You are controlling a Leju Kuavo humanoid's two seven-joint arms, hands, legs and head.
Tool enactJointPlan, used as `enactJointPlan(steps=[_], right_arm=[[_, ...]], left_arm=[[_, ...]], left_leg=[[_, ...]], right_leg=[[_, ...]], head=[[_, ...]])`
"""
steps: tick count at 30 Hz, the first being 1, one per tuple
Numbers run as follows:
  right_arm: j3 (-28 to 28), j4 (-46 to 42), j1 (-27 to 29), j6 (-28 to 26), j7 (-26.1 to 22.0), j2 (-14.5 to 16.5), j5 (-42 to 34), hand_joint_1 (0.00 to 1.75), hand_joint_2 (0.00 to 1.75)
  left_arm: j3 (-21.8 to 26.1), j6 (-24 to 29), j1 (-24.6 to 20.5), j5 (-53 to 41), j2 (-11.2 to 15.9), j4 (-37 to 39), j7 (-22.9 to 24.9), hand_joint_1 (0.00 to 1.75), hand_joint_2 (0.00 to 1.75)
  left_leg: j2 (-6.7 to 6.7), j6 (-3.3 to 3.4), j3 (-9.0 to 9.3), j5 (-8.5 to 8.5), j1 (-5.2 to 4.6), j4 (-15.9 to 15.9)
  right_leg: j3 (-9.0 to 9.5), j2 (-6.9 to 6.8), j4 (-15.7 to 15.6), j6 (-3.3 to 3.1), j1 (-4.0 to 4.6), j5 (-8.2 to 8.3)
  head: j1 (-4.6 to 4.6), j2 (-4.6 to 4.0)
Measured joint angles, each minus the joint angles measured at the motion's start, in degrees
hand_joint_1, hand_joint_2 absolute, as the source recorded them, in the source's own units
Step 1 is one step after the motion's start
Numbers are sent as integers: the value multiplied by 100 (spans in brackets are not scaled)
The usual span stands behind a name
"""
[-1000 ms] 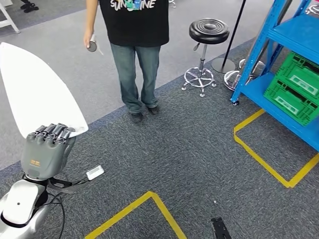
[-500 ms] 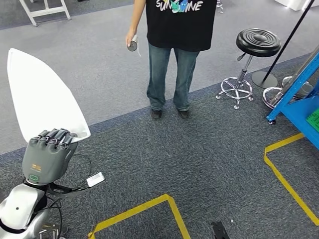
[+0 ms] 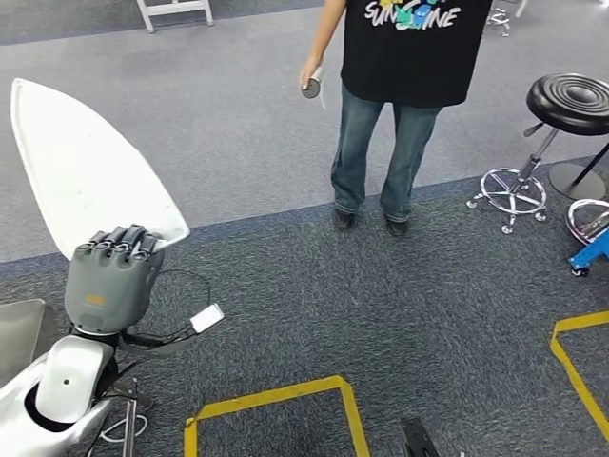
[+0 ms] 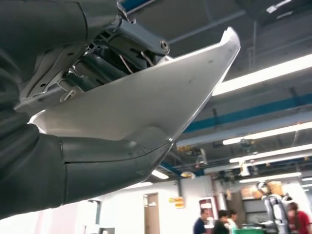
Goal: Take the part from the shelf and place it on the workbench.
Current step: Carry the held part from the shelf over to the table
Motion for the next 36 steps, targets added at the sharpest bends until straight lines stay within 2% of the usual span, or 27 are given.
enactJointPlan(steps=[1,2,3,4,6,8,9,10,11,12,13,14,15,17,18,19,20,21,23,25,26,27,28,30,32,34,36], right_arm=[[0,-1,0,-6,37,-1,0,0,0],[-1,-2,0,-11,62,-1,0,0,0],[-1,-3,-2,-13,79,-2,0,0,0],[-1,-5,-7,-13,85,-2,0,0,0],[-1,-8,-23,-13,86,-2,0,0,0],[-1,-12,-5,-4,78,-2,0,0,0],[-1,-16,15,1,71,-2,0,0,0],[-1,-20,32,6,68,-2,0,0,0],[-1,-24,41,8,76,-2,0,0,0],[-1,-26,42,6,99,-2,0,0,0],[-1,-27,39,2,132,-2,0,0,0],[-1,-30,37,-2,166,1,0,0,0],[-1,-34,36,-5,192,4,0,0,0],[-1,-43,42,-6,214,13,0,0,0],[-1,-46,44,-5,209,15,0,0,0],[-1,-48,41,-2,201,17,0,0,0],[-1,-50,35,0,188,18,0,0,0],[-2,-51,28,2,177,20,0,0,0],[-3,-51,31,2,167,21,0,0,0],[-3,-51,49,2,167,21,0,0,0],[-3,-51,52,3,167,21,0,0,0],[-3,-52,50,3,167,24,0,0,0],[-3,-52,45,3,166,26,0,0,0],[-3,-54,38,3,156,29,0,0,0],[-2,-54,35,3,146,29,0,0,0],[-1,-56,27,2,143,29,1,0,0],[1,-58,16,2,139,29,2,0,0]], left_arm=[[-104,-16,-78,0,6,8,11,175,175],[-193,-22,-137,0,14,17,24,175,175],[-273,-22,-177,0,25,24,33,175,175],[-338,-23,-203,0,34,30,37,175,175],[-439,-22,-271,0,41,41,41,175,175],[-543,-34,-339,0,41,63,89,175,175],[-612,-49,-356,0,43,80,137,175,175],[-695,-64,-365,0,46,101,196,175,175],[-780,-76,-368,0,50,126,252,175,175],[-859,-82,-369,0,55,154,296,175,175],[-928,-81,-373,0,58,184,326,175,175],[-988,-79,-381,0,60,215,348,175,175],[-1042,-78,-392,1,60,248,360,175,175],[-1134,-76,-412,2,60,309,360,175,175],[-1169,-76,-418,3,63,336,342,175,175],[-1195,-75,-418,2,67,356,321,175,175],[-1221,-75,-426,2,68,376,296,175,175],[-1244,-75,-441,2,68,393,279,175,175],[-1289,-75,-468,2,57,424,255,175,175],[-1325,-75,-467,2,50,460,244,175,175],[-1341,-75,-463,2,49,477,240,175,175],[-1352,-75,-461,3,49,493,238,175,175],[-1357,-75,-461,3,48,504,234,175,175],[-1357,-75,-473,3,42,518,206,175,175],[-1356,-72,-486,2,29,526,141,175,175],[-1353,-66,-486,2,21,536,51,175,175],[-1348,-63,-482,2,21,543,-8,175,175]], left_leg=[[71,41,57,-3,-34,-129],[53,80,52,-18,-63,-145],[-28,117,45,-12,-62,-156],[-96,150,56,-2,-55,-180],[-227,219,88,25,-21,-235],[-366,258,95,32,-3,-246],[-453,265,94,31,-3,-245],[-545,267,96,30,-5,-243],[-637,265,101,28,-5,-240],[-727,257,112,23,-1,-237],[-811,241,122,13,5,-228],[-887,217,122,0,6,-211],[-961,188,105,-9,10,-185],[-1101,119,47,1,27,-154],[-1171,88,23,13,41,-151],[-1169,59,8,8,48,-142],[-1062,36,-22,-36,42,-79],[-890,15,-97,-136,33,86],[-522,-21,-422,-476,27,774],[-425,-39,-762,-719,42,1465],[-416,-38,-801,-689,45,1541],[-401,-28,-715,-552,44,1375],[-344,-5,-520,-344,33,1004],[-52,72,-101,-71,-39,216],[117,139,49,-46,-114,-105],[-12,181,31,-42,-127,-132],[-96,210,34,-31,-119,-158]], right_leg=[[8,-59,2,26,13,-15],[13,-119,-1,52,22,-24],[30,-184,-9,81,19,-35],[30,-168,9,113,9,-69],[-110,109,317,160,-13,-263],[-513,452,1093,176,-30,-602],[-735,516,1485,182,-32,-724],[-891,538,1712,186,-35,-742],[-938,546,1706,187,-40,-638],[-867,567,1460,187,-50,-427],[-705,638,1040,190,-71,-168],[-532,784,631,197,-99,10],[-380,918,311,201,-125,117],[-257,1053,99,189,-138,114],[-237,996,91,166,-131,115],[-227,925,86,134,-127,121],[-210,857,74,98,-127,123],[-193,784,59,60,-125,124],[-170,627,47,-2,-101,105],[-162,454,50,-30,-74,81],[-154,370,51,-34,-65,70],[-139,292,51,-33,-56,56],[-113,217,51,-27,-49,39],[-66,83,51,-1,-26,-2],[-40,-57,52,42,-1,-37],[-8,-205,42,88,11,-62],[22,-286,32,118,15,-77]], head=[[1,0],[1,0],[2,0],[4,0],[29,0],[60,0],[70,0],[69,0],[69,0],[69,0],[69,0],[70,0],[66,0],[63,0],[61,0],[63,0],[53,0],[44,0],[27,0],[26,0],[25,0],[25,0],[25,0],[24,0],[25,0],[25,0],[23,0]])
